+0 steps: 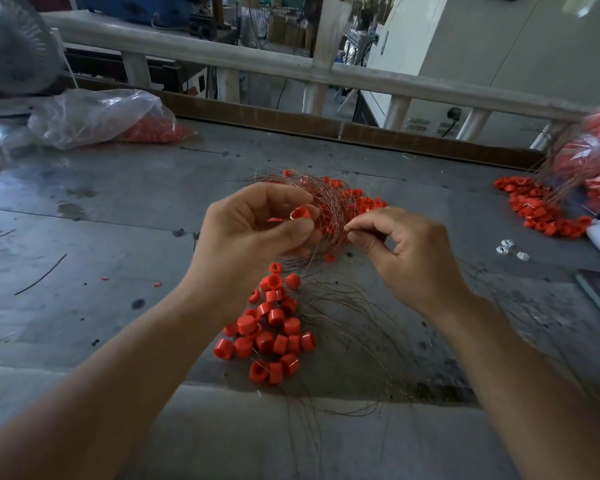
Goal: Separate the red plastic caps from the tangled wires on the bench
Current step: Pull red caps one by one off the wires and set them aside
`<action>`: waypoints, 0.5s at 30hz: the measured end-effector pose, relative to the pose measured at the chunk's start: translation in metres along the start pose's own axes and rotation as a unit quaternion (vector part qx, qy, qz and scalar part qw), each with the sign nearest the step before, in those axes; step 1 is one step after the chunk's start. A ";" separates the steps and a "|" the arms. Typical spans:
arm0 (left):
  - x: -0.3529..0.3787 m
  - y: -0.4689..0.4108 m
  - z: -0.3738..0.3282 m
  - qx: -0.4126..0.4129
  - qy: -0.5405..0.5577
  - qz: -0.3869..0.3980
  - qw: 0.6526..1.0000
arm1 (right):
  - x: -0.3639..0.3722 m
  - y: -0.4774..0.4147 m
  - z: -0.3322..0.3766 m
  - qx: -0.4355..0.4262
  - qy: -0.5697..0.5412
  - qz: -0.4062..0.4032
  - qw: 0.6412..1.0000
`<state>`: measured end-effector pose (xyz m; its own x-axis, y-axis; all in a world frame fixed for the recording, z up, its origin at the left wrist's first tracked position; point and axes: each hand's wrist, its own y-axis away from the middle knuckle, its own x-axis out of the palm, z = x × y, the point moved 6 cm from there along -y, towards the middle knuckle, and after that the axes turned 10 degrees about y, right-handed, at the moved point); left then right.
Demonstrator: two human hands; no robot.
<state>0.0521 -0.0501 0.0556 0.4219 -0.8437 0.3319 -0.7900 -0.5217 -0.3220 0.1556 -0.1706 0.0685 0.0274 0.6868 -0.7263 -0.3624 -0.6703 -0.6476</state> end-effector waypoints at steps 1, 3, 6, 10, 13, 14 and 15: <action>0.000 -0.001 0.000 -0.001 0.007 0.002 1.000 | 0.000 0.000 0.000 0.002 -0.001 0.004 1.000; 0.000 -0.001 0.001 -0.002 -0.003 0.001 1.000 | 0.001 0.001 -0.001 0.004 -0.004 0.011 1.000; 0.001 0.000 0.003 -0.008 -0.021 0.002 1.000 | 0.003 0.002 -0.001 0.003 -0.001 0.023 1.000; 0.001 0.001 0.003 -0.006 -0.054 -0.002 0.999 | 0.005 0.002 0.000 0.005 0.007 0.032 0.999; -0.001 0.001 0.002 0.003 -0.078 -0.011 0.997 | 0.005 0.001 -0.002 0.014 0.013 0.039 0.999; -0.001 0.002 0.002 0.005 -0.078 -0.015 0.997 | 0.005 0.002 -0.002 0.017 0.015 0.042 0.999; -0.002 0.002 0.001 0.006 -0.075 -0.020 0.997 | 0.004 0.001 -0.002 0.019 0.016 0.044 0.999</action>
<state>0.0503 -0.0498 0.0533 0.5160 -0.8307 0.2091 -0.7662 -0.5567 -0.3209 0.1574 -0.1691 0.0638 0.0232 0.6162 -0.7873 -0.3990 -0.7163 -0.5724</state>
